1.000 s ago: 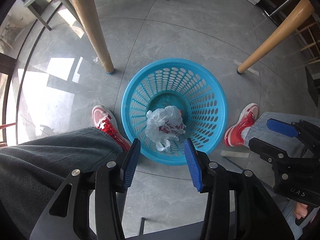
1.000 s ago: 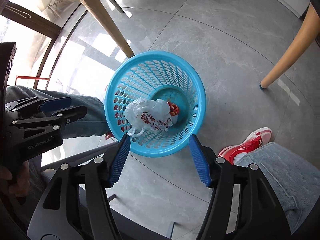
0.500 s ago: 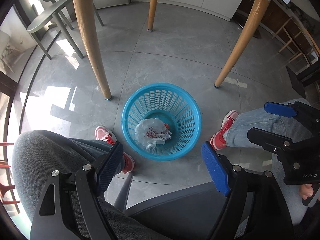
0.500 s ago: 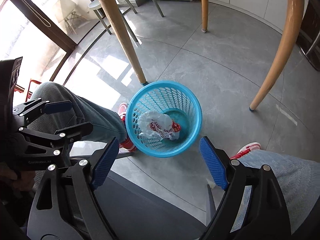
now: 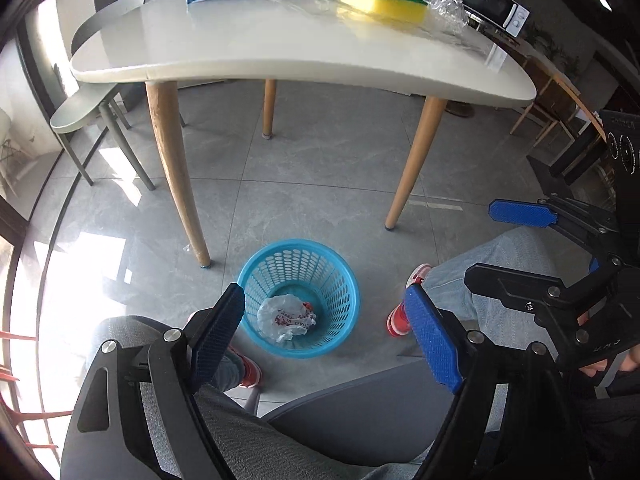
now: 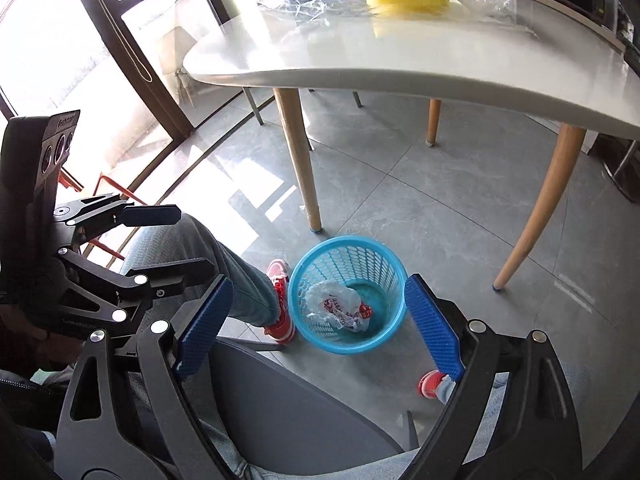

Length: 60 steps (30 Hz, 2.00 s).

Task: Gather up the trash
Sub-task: 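Raise both tools back toward the table, then grasp the clear plastic wrapper with the right tool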

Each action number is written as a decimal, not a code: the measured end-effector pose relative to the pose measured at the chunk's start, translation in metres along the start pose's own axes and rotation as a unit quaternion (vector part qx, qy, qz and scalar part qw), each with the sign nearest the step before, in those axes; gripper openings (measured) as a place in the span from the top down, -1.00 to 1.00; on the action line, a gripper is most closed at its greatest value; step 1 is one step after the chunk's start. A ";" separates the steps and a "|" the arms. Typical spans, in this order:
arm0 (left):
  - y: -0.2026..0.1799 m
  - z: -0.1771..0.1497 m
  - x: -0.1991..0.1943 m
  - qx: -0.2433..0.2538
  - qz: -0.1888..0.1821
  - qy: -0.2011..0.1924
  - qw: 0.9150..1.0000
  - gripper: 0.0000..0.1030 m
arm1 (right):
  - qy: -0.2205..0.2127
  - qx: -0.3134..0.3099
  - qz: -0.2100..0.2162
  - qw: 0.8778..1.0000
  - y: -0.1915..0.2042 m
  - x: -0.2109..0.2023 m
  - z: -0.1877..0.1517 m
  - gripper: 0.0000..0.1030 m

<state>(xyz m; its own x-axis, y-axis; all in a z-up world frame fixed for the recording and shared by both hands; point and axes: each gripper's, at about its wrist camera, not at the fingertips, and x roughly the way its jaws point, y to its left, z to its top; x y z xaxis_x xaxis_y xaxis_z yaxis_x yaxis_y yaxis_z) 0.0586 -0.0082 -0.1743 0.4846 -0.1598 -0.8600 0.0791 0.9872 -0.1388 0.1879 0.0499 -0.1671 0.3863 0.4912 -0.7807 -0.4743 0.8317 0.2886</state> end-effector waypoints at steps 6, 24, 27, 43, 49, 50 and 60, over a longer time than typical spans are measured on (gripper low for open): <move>-0.008 0.030 -0.037 0.006 -0.001 -0.060 0.998 -0.62 | -0.055 0.001 -0.016 0.998 -0.004 -0.043 0.021 -0.62; 0.011 0.116 -0.042 -0.039 0.015 -0.113 0.993 -0.63 | -0.147 0.054 -0.079 0.984 -0.053 -0.072 0.077 -0.68; 0.017 0.128 -0.035 -0.052 0.011 -0.108 0.993 -0.63 | -0.153 0.069 -0.083 0.982 -0.063 -0.069 0.087 -0.68; 0.044 0.168 0.002 -0.100 -0.016 -0.081 0.992 -0.18 | -0.161 0.109 -0.079 0.978 -0.107 -0.030 0.156 -0.68; 0.056 0.174 0.012 -0.121 -0.026 -0.077 0.989 0.51 | -0.161 0.118 -0.059 0.978 -0.116 -0.014 0.166 -0.41; 0.057 0.175 0.013 -0.123 -0.028 -0.078 0.989 0.59 | -0.159 0.119 -0.056 0.979 -0.118 -0.011 0.166 -0.35; 0.059 0.177 0.006 -0.122 -0.036 -0.099 0.987 0.97 | -0.166 0.116 -0.055 0.978 -0.115 -0.009 0.164 0.27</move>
<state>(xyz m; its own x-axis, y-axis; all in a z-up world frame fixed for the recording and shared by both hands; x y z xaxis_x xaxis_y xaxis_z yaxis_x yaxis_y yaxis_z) 0.2203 0.0487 -0.1013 0.6481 -0.2025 -0.7341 -0.0813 0.9401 -0.3311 0.3694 -0.0078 -0.1026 0.6793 0.4199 -0.6018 -0.2377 0.9018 0.3609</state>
